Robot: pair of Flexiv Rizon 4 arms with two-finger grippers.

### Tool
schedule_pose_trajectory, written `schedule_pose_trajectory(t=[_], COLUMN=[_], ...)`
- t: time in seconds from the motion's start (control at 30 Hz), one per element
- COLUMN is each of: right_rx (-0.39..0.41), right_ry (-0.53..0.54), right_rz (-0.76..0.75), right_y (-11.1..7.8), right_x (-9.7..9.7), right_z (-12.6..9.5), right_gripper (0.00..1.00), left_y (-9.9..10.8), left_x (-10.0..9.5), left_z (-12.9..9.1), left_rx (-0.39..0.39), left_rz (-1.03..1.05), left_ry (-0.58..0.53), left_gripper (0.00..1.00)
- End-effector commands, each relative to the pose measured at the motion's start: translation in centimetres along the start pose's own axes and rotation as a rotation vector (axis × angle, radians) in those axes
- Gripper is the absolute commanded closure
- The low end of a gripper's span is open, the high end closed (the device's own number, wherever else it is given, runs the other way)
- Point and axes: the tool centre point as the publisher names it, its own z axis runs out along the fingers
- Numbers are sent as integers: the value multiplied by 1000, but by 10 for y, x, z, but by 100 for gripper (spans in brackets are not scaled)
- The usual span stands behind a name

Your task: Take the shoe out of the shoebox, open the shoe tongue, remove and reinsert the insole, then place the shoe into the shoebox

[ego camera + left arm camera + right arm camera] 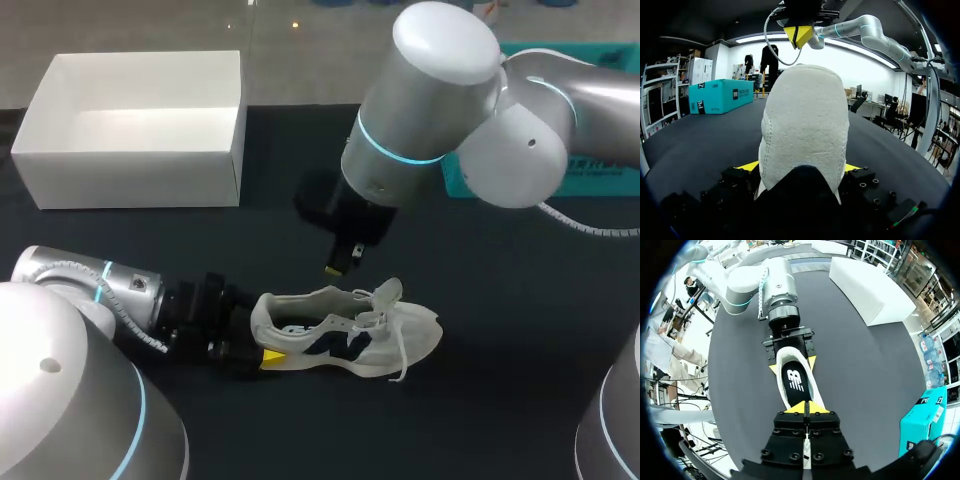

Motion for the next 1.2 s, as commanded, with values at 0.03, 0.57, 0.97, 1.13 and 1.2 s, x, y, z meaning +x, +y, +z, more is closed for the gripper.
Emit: schedule_pose_trajectory(t=[0.03, 0.57, 0.97, 1.13, 1.2], right_rx=[0, 49, 52, 52, 76], right_ry=[2, 87, 99, 99, 95], right_rz=[0, -38, -35, -35, -30], right_y=[0, -2, -4, -4, -3], right_x=[-1, 8, 9, 9, 9], right_z=[2, 58, 60, 60, 62], right_gripper=[100, 100, 100, 100, 100], left_y=[2, 2, 2, 2, 2], left_x=[0, 0, 0, 0, 0], left_z=[1, 1, 1, 1, 1], left_rx=[-1, -1, -1, -1, -1], left_rz=[0, 0, 0, 0, 0], left_ry=[0, 0, 0, 0, 0], left_gripper=[100, 100, 100, 100, 100])
